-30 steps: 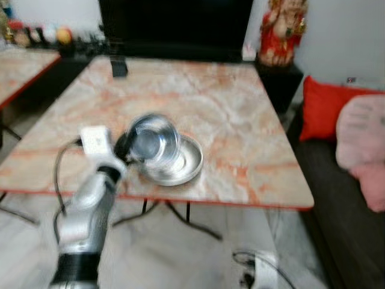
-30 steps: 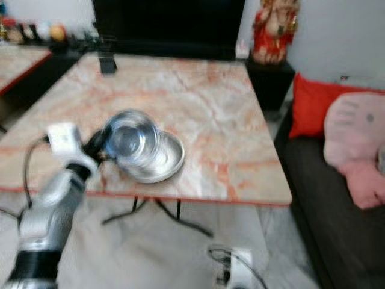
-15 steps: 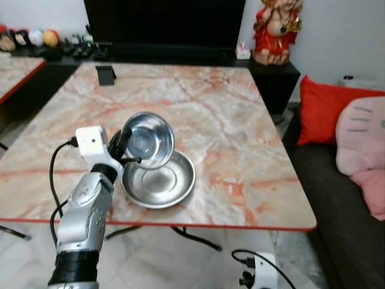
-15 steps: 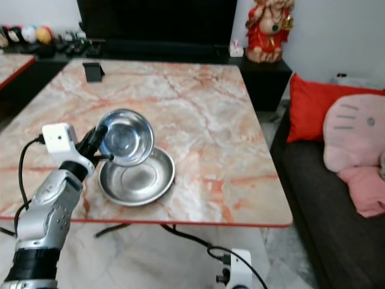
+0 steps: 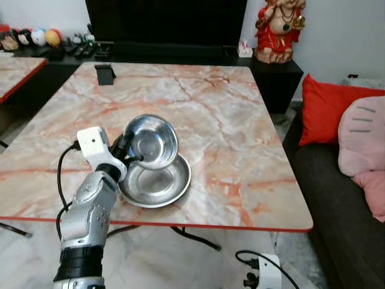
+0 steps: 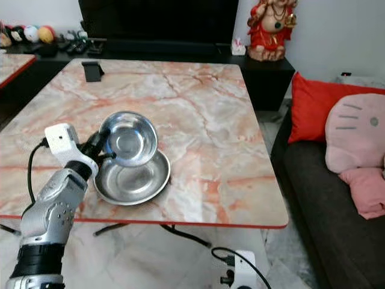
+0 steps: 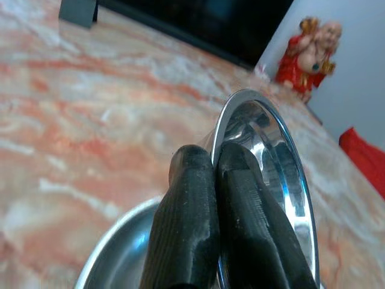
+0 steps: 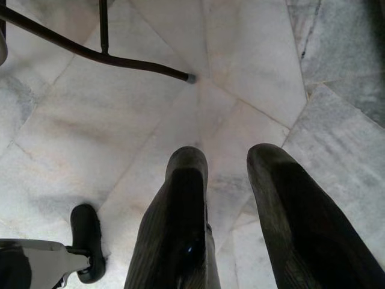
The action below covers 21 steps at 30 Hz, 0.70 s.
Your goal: Setting the table
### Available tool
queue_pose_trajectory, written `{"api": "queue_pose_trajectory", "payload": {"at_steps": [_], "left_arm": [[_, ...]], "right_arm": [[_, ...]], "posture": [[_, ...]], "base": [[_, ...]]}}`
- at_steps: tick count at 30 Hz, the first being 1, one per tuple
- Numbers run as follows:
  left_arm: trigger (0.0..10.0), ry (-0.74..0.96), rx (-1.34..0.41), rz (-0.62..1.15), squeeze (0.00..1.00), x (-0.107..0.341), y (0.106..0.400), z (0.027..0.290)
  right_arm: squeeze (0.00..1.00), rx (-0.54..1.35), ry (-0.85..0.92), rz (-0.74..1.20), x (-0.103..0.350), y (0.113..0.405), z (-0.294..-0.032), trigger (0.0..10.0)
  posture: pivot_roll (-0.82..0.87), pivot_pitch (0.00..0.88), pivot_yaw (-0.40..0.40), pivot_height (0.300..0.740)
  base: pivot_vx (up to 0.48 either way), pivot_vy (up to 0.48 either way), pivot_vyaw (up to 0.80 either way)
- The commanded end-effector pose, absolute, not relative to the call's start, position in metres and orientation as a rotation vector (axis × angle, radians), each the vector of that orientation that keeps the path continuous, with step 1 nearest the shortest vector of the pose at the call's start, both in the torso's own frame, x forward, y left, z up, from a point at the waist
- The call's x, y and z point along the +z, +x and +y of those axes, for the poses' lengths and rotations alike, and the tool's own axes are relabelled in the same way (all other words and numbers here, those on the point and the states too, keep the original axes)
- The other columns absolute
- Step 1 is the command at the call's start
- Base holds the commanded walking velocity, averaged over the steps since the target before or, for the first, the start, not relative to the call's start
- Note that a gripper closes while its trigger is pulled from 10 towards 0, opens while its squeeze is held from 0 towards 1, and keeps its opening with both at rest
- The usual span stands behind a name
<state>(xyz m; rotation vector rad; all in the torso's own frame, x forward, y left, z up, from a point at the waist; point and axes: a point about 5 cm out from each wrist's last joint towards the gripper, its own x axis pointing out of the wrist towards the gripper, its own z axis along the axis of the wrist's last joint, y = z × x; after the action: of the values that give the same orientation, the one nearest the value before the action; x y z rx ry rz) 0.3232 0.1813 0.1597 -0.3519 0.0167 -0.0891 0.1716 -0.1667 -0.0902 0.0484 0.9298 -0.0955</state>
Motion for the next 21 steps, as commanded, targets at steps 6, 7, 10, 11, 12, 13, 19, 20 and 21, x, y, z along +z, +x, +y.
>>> {"api": "queue_pose_trajectory", "payload": {"at_steps": [6,7,10,11,12,13,19,20,21], "left_arm": [[10.0,-0.354,-0.134,0.075,0.00,0.156,0.323,0.174],[10.0,-0.351,-0.131,0.082,0.00,0.156,0.323,0.174],[10.0,-0.351,-0.128,0.088,0.00,0.155,0.323,0.174],[10.0,-0.352,-0.126,0.094,0.00,0.155,0.323,0.173],[10.0,-0.351,-0.124,0.102,0.00,0.154,0.323,0.173],[10.0,-0.351,-0.123,0.107,0.00,0.153,0.323,0.173],[10.0,-0.389,-0.082,0.158,0.00,0.141,0.321,0.170],[10.0,-0.394,-0.080,0.160,0.00,0.140,0.321,0.169],[10.0,-0.399,-0.076,0.164,0.00,0.140,0.321,0.169]], "right_arm": [[0.00,-0.094,0.048,0.939,-0.091,0.171,-0.168,10.0],[0.00,-0.094,0.048,0.939,-0.091,0.171,-0.168,10.0],[0.00,-0.094,0.049,0.939,-0.091,0.171,-0.168,10.0],[0.00,-0.094,0.049,0.940,-0.091,0.171,-0.168,10.0],[0.00,-0.094,0.050,0.940,-0.091,0.171,-0.168,10.0],[0.00,-0.094,0.050,0.940,-0.091,0.171,-0.168,10.0],[0.00,-0.094,0.052,0.939,-0.091,0.171,-0.168,10.0],[0.00,-0.094,0.052,0.939,-0.091,0.171,-0.168,10.0],[0.00,-0.094,0.052,0.940,-0.091,0.171,-0.168,10.0]], "posture": [[0.04,0.000,-0.036,0.740],[0.04,0.000,-0.036,0.740],[0.04,0.000,-0.035,0.740],[0.04,0.000,-0.035,0.740],[0.04,0.000,-0.034,0.740],[0.04,0.000,-0.034,0.740],[0.04,0.000,-0.033,0.740],[0.04,0.000,-0.033,0.740],[0.04,0.000,-0.034,0.740]], "base": [[0.000,0.000,0.00],[0.000,0.000,0.00],[0.000,0.000,0.00],[0.000,0.000,0.00],[0.000,0.000,0.00],[0.000,0.000,0.00],[0.000,0.000,0.00],[0.000,0.000,0.00],[0.000,0.000,0.00]]}}
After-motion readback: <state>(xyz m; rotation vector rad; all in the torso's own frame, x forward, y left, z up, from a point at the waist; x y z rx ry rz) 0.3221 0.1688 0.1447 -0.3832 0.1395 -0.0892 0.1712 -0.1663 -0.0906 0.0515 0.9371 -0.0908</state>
